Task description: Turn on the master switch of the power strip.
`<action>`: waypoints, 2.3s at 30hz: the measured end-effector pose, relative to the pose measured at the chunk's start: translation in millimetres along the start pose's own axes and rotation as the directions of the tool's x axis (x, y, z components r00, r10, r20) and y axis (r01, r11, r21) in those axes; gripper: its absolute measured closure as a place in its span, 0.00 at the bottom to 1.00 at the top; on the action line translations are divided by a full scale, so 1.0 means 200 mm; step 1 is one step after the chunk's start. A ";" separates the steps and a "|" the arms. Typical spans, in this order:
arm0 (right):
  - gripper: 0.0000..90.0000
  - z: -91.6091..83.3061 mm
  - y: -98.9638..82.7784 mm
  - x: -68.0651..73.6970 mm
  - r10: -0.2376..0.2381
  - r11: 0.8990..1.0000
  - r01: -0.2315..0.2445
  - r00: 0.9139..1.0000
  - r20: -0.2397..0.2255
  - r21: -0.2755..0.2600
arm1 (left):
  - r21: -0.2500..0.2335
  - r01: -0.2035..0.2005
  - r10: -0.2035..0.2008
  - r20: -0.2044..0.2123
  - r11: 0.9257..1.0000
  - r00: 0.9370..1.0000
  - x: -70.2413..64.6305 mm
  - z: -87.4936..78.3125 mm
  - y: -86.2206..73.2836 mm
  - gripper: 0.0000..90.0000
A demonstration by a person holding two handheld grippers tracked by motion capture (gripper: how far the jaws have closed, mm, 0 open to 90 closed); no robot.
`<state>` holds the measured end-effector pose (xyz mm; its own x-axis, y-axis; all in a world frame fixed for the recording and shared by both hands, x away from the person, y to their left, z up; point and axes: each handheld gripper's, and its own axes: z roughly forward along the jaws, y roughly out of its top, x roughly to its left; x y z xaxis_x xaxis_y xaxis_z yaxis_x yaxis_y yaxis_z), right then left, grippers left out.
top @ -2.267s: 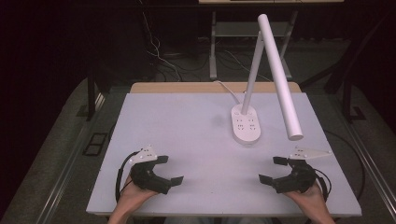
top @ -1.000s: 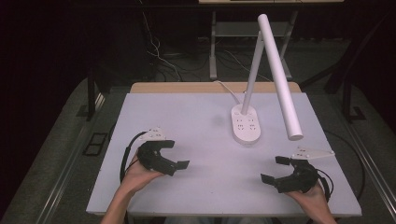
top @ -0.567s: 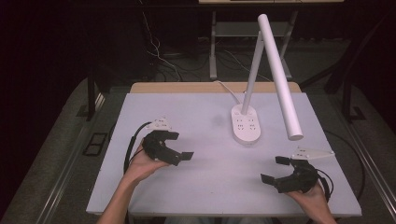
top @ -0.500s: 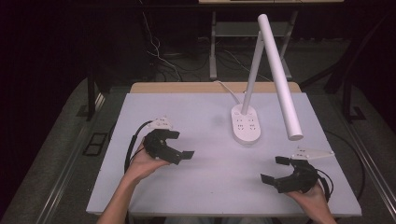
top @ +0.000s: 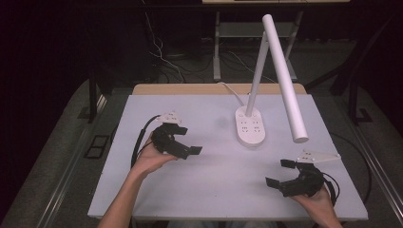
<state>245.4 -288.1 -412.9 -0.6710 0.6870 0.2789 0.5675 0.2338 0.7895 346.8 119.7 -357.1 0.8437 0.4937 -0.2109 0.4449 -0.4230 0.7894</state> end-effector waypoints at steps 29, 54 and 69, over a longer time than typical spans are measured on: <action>0.00 -0.01 -0.01 -0.01 0.003 1.000 -0.003 1.000 0.006 -0.009 | 0.069 -0.033 0.032 0.011 0.997 0.999 0.10 0.19 0.19 0.03; 0.00 -0.02 -0.01 -0.02 0.010 1.000 -0.010 1.000 0.003 -0.010 | 0.144 -0.063 0.064 -0.004 0.988 0.998 0.18 0.35 0.38 0.07; 0.00 -0.03 -0.01 -0.03 0.016 1.000 -0.016 1.000 0.006 -0.014 | 0.144 -0.036 0.039 -0.013 0.989 0.999 0.24 0.44 0.46 0.18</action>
<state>245.2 -296.0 -413.7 -0.6590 0.6947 0.2885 0.5714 0.2129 0.7926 454.4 37.2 -344.5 0.8563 0.4867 -0.1728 0.4524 -0.5455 0.7055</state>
